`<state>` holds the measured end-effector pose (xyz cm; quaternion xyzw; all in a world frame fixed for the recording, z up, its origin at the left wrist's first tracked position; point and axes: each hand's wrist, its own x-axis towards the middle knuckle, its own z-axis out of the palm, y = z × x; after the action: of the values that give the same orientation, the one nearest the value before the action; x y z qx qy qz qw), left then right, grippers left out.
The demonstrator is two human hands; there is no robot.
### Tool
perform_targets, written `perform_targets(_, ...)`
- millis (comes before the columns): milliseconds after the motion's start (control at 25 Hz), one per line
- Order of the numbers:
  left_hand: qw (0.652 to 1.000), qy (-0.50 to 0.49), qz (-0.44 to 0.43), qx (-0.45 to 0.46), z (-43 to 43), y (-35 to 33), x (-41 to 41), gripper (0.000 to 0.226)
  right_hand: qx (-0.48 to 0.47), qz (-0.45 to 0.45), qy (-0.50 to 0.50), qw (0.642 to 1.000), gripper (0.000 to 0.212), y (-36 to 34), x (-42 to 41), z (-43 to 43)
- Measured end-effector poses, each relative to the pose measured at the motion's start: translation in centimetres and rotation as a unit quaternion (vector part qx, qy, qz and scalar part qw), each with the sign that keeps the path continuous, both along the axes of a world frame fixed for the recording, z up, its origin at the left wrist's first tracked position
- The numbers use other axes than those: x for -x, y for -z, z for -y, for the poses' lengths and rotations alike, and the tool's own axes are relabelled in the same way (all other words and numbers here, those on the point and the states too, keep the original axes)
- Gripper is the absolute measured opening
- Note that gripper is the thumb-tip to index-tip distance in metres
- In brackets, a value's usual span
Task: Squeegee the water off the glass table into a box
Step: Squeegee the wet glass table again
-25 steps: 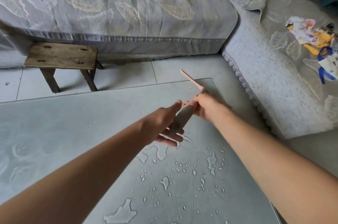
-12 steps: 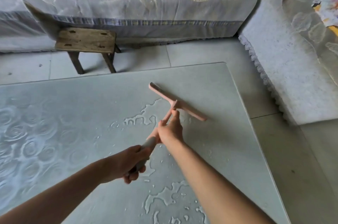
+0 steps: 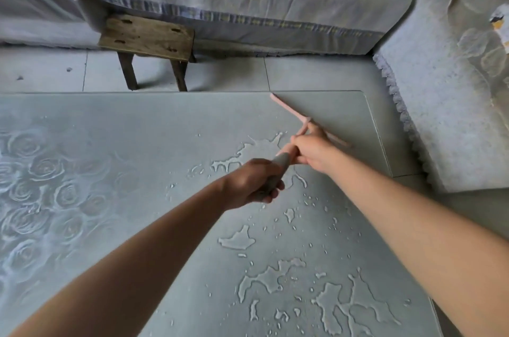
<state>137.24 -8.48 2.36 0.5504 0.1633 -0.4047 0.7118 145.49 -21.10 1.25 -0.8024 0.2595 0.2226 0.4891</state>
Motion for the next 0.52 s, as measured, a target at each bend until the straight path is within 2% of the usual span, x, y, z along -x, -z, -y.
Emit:
perform_targets(120,0.998,0.043,0.006,-0.037,0.2,2.4,1.8,0.037,0.066,-0.011,-0.029,0.997,0.053,2.8,1.7,-0.5)
perform_targets(240,0.995,0.097,-0.038,-0.006,-2.9,3.5,6.6,0.034,0.116,-0.016,-0.105,0.988,0.057,3.8,7.0,-3.1)
perform_targets(400,0.981,0.101,-0.161,0.048,-9.3,1.3,13.3,0.027,0.085,-0.071,-0.169,0.979,0.057,1.4,14.5,-8.5)
perform_targets(520,0.975,0.098,-0.185,0.073,-12.6,-0.6,17.5,0.035,0.076,-0.11,-0.199,0.971,0.06,-0.9,18.7,-11.9)
